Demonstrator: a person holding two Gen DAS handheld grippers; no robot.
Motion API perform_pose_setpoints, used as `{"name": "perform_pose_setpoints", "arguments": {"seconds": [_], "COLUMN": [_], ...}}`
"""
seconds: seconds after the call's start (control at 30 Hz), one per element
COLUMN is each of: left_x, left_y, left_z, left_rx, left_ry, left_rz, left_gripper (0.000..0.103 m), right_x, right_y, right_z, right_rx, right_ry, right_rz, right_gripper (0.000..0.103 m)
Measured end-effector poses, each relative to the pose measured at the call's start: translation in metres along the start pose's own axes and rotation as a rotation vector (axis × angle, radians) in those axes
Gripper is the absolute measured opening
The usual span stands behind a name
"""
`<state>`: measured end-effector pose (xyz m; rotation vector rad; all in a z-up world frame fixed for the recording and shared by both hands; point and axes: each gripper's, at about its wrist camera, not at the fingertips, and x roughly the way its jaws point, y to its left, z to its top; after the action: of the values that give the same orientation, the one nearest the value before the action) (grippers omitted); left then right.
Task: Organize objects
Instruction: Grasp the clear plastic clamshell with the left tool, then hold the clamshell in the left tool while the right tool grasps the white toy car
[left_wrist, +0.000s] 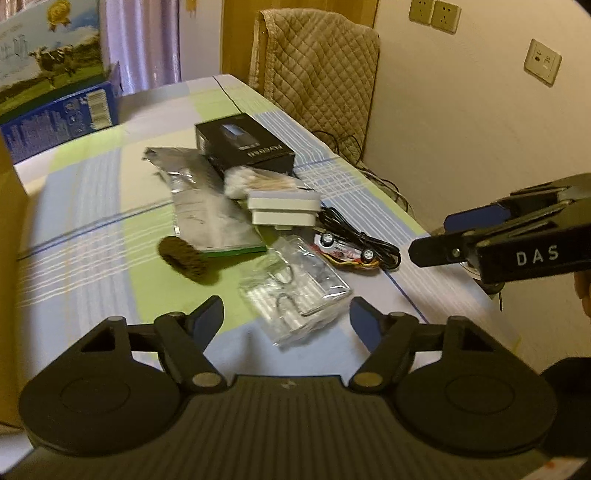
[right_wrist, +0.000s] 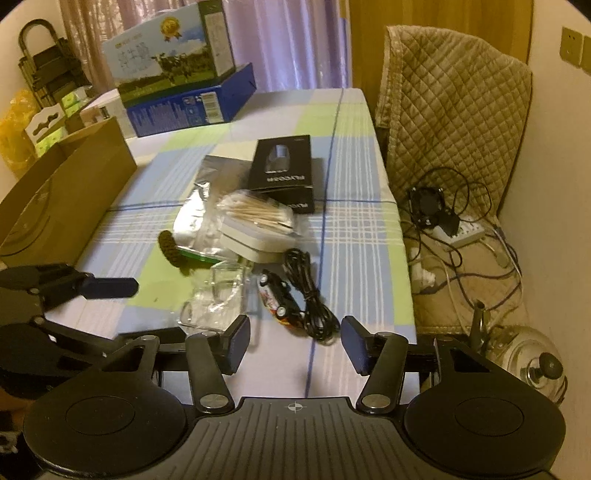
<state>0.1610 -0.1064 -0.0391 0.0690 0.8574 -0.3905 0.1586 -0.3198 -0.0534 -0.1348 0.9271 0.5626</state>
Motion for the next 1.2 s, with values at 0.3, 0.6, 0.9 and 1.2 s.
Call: {"name": "perform_pose_setpoints", "arguments": {"seconds": [0.3, 0.6, 0.9, 1.2], "left_x": [0.031, 0.018, -0.012, -0.005], "left_y": [-0.002, 0.024, 0.063, 0.045], "left_z": [0.003, -0.006, -0.017, -0.025], "left_rx": [0.007, 0.014, -0.028, -0.131], "left_ry": [0.016, 0.059, 0.048, -0.057], "left_rz": [-0.041, -0.066, 0.048, 0.159], "left_gripper": [0.048, 0.036, 0.050, 0.082], "right_x": [0.011, 0.020, 0.032, 0.043], "right_y": [-0.006, 0.004, 0.025, 0.033], "right_z": [0.004, 0.008, 0.014, 0.017], "right_rx": [0.011, -0.011, -0.056, 0.006], "right_ry": [0.024, 0.053, 0.091, 0.096], "right_rz": [0.001, 0.015, 0.046, 0.016], "right_gripper": [0.053, 0.053, 0.053, 0.053]}}
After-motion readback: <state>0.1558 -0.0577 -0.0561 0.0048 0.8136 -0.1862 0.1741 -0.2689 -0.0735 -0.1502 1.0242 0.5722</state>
